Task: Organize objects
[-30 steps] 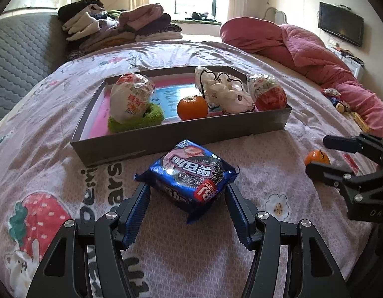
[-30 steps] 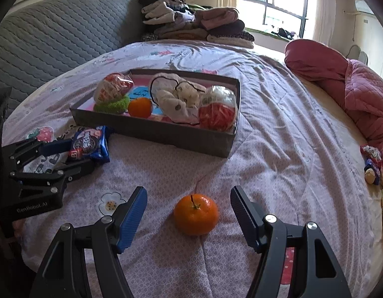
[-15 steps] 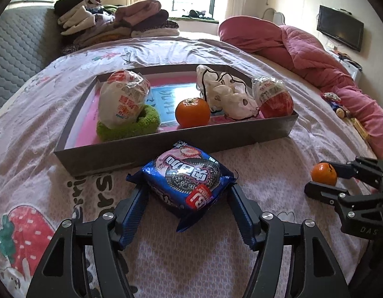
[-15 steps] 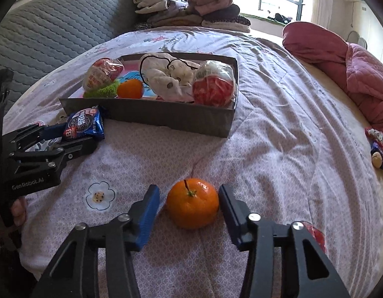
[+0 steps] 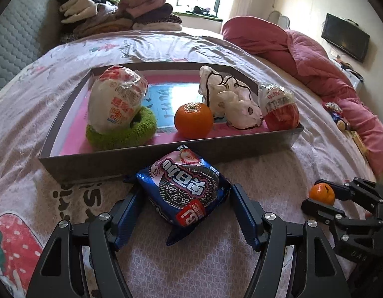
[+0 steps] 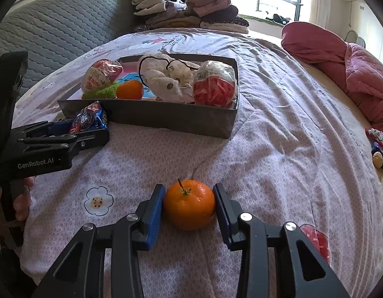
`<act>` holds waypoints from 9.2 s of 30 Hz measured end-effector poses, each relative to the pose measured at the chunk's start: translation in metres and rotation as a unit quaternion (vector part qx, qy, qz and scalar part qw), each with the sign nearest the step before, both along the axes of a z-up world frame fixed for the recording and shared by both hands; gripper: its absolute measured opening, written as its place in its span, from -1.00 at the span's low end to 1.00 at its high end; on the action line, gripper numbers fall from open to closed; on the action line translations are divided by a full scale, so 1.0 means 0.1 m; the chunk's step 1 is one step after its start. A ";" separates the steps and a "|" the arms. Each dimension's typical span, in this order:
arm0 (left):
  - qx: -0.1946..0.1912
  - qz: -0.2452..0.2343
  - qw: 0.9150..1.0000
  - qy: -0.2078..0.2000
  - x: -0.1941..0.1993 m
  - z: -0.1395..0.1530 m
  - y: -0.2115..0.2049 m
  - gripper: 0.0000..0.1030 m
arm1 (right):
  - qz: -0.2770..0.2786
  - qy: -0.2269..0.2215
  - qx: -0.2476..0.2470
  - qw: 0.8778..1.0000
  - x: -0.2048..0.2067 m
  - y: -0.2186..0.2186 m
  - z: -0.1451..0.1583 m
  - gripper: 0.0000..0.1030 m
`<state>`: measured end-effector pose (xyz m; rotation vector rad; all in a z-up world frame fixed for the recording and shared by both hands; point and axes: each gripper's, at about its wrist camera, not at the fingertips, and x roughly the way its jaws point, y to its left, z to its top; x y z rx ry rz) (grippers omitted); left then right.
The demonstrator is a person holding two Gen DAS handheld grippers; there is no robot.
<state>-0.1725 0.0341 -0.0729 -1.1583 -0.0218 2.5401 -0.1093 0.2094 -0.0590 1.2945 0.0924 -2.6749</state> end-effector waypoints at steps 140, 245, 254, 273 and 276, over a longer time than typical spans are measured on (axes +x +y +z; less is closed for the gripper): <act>-0.046 0.002 0.999 0.004 -0.97 0.38 0.36 0.25 | 0.088 0.073 0.083 0.990 -1.04 -0.65 0.19 -0.07; -0.030 0.141 0.985 0.096 0.59 0.91 -0.52 0.49 | -0.007 0.196 -0.044 0.980 0.08 -0.38 0.87 0.40; -0.033 0.136 0.987 0.084 0.57 0.78 -0.54 0.48 | -0.009 0.186 -0.041 0.982 0.08 -0.44 0.76 0.40; -0.046 0.130 0.987 0.076 0.66 0.56 -0.45 0.49 | -0.026 0.147 -0.043 0.988 0.05 -0.44 0.49 0.40; -0.045 0.130 0.988 0.074 0.65 0.53 -0.45 0.49 | -0.028 0.147 -0.041 0.988 0.06 -0.44 0.48 0.40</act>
